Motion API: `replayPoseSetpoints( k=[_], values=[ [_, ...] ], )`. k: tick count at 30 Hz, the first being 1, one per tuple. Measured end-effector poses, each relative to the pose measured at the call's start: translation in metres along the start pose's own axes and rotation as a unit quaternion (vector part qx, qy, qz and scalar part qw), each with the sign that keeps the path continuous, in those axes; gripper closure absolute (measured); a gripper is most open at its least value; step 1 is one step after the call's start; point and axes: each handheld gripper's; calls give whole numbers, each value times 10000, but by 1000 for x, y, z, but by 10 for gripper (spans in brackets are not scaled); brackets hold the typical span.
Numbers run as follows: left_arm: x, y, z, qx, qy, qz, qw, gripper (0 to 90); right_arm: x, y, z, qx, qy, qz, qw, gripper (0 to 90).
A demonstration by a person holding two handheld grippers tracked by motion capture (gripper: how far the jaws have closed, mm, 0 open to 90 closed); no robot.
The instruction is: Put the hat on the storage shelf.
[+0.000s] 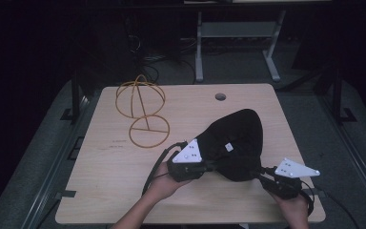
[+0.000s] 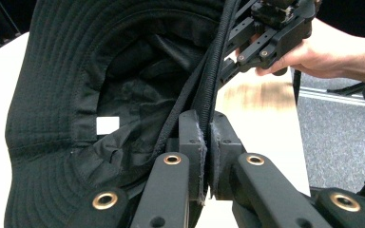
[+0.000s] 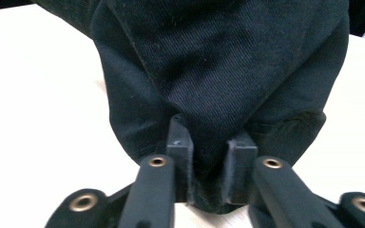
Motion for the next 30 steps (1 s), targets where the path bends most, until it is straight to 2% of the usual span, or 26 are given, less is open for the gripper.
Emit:
replayPoseSetpoints(
  k=[9,10,12,14,20,30],
  values=[
    [0,6,0,-121,4,-8,9999,830,-4,7,4,-30,31,-177,9998,831],
    [0,7,0,-161,-2,4,9999,780,-5,9,4,-38,-27,-204,9998,833],
    [0,9,-1,-232,6,12,9997,764,-6,10,4,-37,-52,-220,9997,835],
    [0,11,-1,-303,21,32,9995,686,-8,12,5,-39,-48,-216,9997,839],
    [0,24,-2,-481,3,-4,9988,581,-19,18,5,-60,-144,-251,9996,840],
    [8,51,-1,-712,23,-19,9975,514,-43,27,4,-44,-132,-333,9993,843]
  ],
)
Point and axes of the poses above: each handheld gripper's, and its own axes: y roughly backward along the jaws, x roughly out of its underside, z roughly to its left, and after that the axes turned 2 degrees about -z, right-handed
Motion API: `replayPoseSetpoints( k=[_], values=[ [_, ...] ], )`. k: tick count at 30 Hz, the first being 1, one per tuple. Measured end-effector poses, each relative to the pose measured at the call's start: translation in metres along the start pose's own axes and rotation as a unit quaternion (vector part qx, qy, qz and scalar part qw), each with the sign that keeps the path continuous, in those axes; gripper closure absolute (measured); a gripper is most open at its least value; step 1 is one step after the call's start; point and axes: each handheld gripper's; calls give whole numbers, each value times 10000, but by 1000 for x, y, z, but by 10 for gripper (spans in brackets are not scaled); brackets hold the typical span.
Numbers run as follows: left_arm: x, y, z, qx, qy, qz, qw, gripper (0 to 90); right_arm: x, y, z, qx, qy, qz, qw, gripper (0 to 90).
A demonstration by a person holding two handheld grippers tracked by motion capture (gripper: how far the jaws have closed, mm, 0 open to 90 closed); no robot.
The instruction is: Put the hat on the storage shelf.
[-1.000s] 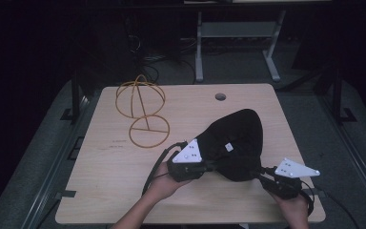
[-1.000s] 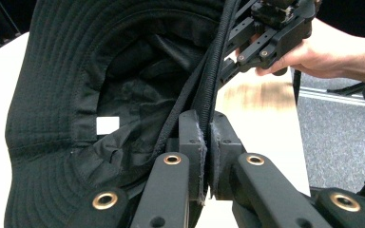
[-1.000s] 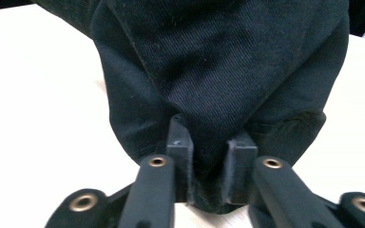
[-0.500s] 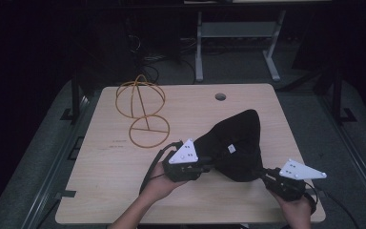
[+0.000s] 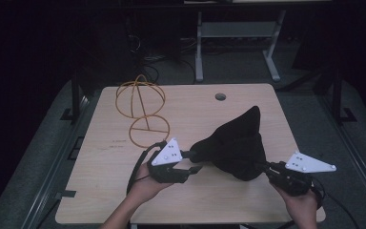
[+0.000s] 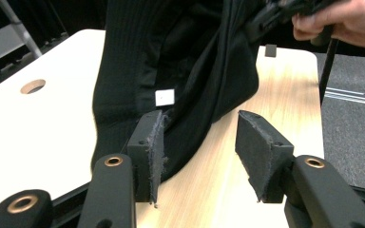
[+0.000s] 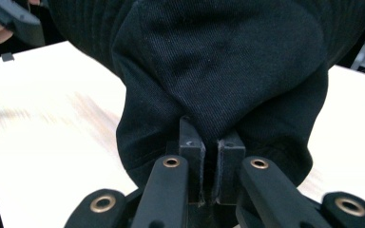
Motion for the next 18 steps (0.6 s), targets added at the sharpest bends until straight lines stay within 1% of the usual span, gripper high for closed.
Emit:
replayPoseSetpoints(
  k=[4,5,6,7,8,10,11,12,13,14,15,16,18],
  values=[
    [6,9,2,-106,50,-4,9999,484,-13,3,0,-4,18,-42,10000,844],
    [7,11,3,-112,48,0,9999,484,-13,3,0,-4,18,-42,10000,844],
    [12,16,4,-173,89,-9,9998,473,-17,4,-1,-11,-15,-91,10000,844],
    [12,16,4,-173,89,-9,9998,469,-19,5,-1,-10,-28,-105,9999,845],
    [15,19,4,-177,136,21,9997,469,-19,5,-1,-10,-28,-105,9999,845],
    [21,22,5,-215,147,56,9996,464,-23,5,-2,-40,-27,-127,9999,845],
    [24,23,5,-257,162,38,9995,464,-27,6,-2,-40,12,-144,9999,846],
    [26,25,6,-278,185,39,9994,464,-27,6,-2,-40,12,-144,9999,846],
    [31,29,7,-321,242,26,9992,464,-31,6,-3,-47,47,-175,9998,846],
    [31,29,7,-321,242,26,9992,463,-33,5,-4,-49,60,-181,9998,847],
    [35,32,9,-360,304,23,9989,463,-36,5,-4,-57,110,-176,9998,847],
    [35,32,9,-360,304,23,9989,464,-36,5,-4,-57,110,-176,9998,847],
    [40,35,10,-396,366,7,9985,463,-42,5,-4,-68,135,-205,9997,847]
  ],
)
Point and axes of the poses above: each handheld gripper's, and its own axes: y roughly backward along the jaws, x roughly out of its underside, z roughly to its left, and after that the axes turned 2 degrees about -z, right-handed
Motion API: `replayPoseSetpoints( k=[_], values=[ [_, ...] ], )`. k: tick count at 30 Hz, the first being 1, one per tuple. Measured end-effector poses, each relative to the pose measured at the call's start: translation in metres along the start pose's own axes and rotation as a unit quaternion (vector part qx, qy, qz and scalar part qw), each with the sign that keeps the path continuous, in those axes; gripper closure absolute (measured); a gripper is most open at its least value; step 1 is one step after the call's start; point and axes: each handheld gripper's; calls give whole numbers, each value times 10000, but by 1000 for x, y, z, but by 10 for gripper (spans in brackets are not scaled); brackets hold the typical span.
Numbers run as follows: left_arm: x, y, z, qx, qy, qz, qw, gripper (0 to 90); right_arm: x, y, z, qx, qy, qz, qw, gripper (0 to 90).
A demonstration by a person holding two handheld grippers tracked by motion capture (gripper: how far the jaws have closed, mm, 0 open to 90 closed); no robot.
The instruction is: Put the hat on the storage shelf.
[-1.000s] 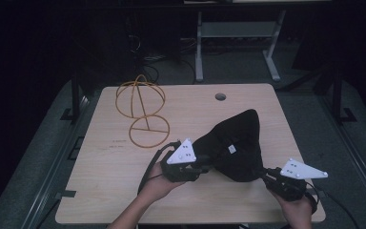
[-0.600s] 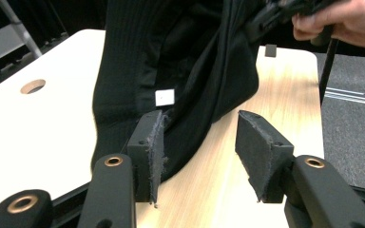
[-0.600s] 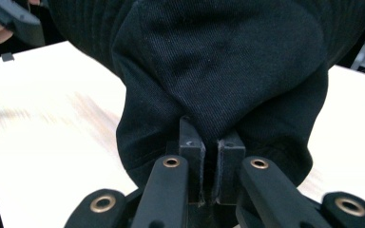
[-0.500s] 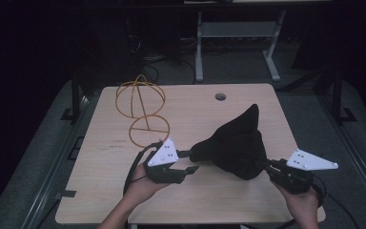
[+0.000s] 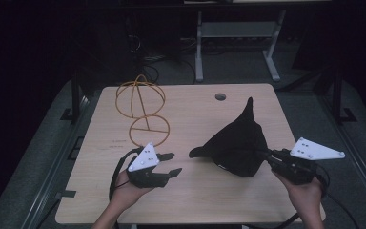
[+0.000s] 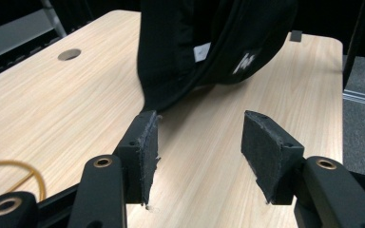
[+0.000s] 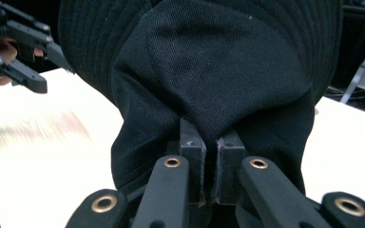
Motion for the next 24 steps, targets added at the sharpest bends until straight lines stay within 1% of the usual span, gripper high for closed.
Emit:
replayPoseSetpoints(
  k=[4,8,14,16,18,19,20,24],
  values=[
    [8,4,2,-73,48,-14,10000,456,-11,-2,-1,-41,62,-83,9999,847],
    [15,7,4,-105,121,-29,9999,446,-21,-4,-1,-72,72,-69,9999,846],
    [27,11,6,-144,257,-57,9995,439,-34,-10,-1,-159,66,-132,9998,847],
    [29,12,7,-174,209,3,9996,437,-38,-12,-1,-168,99,-135,9997,847],
    [31,13,8,-176,228,-17,9996,434,-42,-15,-1,-220,61,-152,9996,847],
    [32,14,8,-189,286,-68,9994,434,-44,-16,-2,-214,65,-157,9996,847],
    [32,15,9,-184,264,-64,9995,434,-47,-18,-2,-227,47,-162,9996,847],
    [35,16,9,-184,293,-100,9994,426,-56,-23,-3,-313,-2,-188,9993,847]
  ],
)
Point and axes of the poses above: each handheld gripper's, and its own axes: y roughly backward along the jaws, x roughly out of its underside, z roughly to its left, and after that the axes turned 2 degrees about -z, right-handed
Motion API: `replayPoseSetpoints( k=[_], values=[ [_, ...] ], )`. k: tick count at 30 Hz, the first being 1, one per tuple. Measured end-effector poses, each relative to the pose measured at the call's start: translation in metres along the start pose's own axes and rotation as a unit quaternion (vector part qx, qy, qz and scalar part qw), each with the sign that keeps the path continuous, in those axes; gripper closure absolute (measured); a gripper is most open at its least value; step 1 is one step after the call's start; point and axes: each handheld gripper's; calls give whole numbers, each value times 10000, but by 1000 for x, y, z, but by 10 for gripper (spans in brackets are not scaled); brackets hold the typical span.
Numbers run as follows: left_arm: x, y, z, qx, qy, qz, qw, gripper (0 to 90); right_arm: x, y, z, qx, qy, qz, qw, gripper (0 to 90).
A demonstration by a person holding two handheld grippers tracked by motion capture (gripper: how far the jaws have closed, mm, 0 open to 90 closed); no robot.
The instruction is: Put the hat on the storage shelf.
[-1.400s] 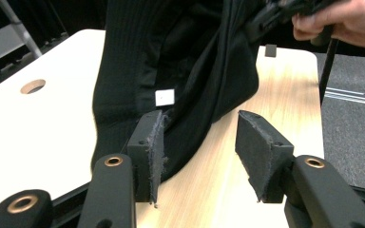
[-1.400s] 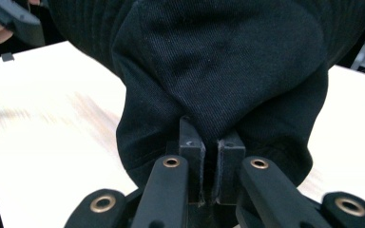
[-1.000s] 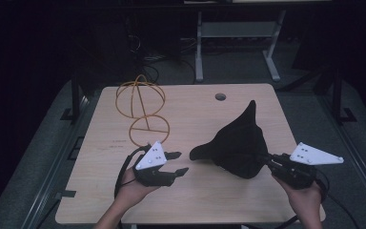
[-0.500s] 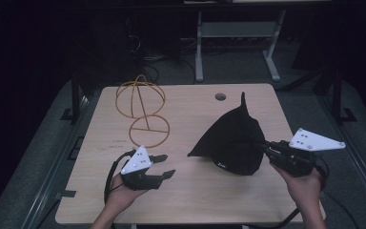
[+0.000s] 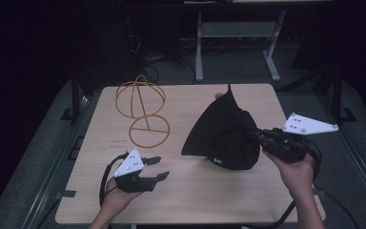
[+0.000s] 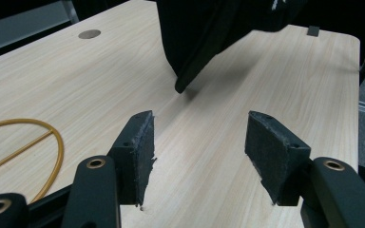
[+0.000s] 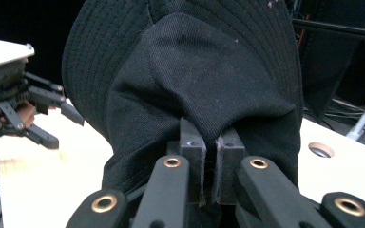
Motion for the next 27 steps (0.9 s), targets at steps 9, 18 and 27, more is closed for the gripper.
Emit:
replayPoseSetpoints(
  k=[9,18,27],
  values=[
    [8,-2,1,-20,52,23,10000,388,-22,-13,-1,-132,5,-85,9999,847],
    [14,-4,1,28,-6,188,9998,344,-36,-27,-4,-233,-33,-75,9997,847],
    [16,-7,0,41,-14,269,9996,293,-53,-39,-4,-300,5,-80,9995,847]
  ],
)
Point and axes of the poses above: each handheld gripper's, and its own axes: y roughly backward along the jaws, x roughly out of its underside, z roughly to its left, and after that the axes turned 2 degrees about -z, right-handed
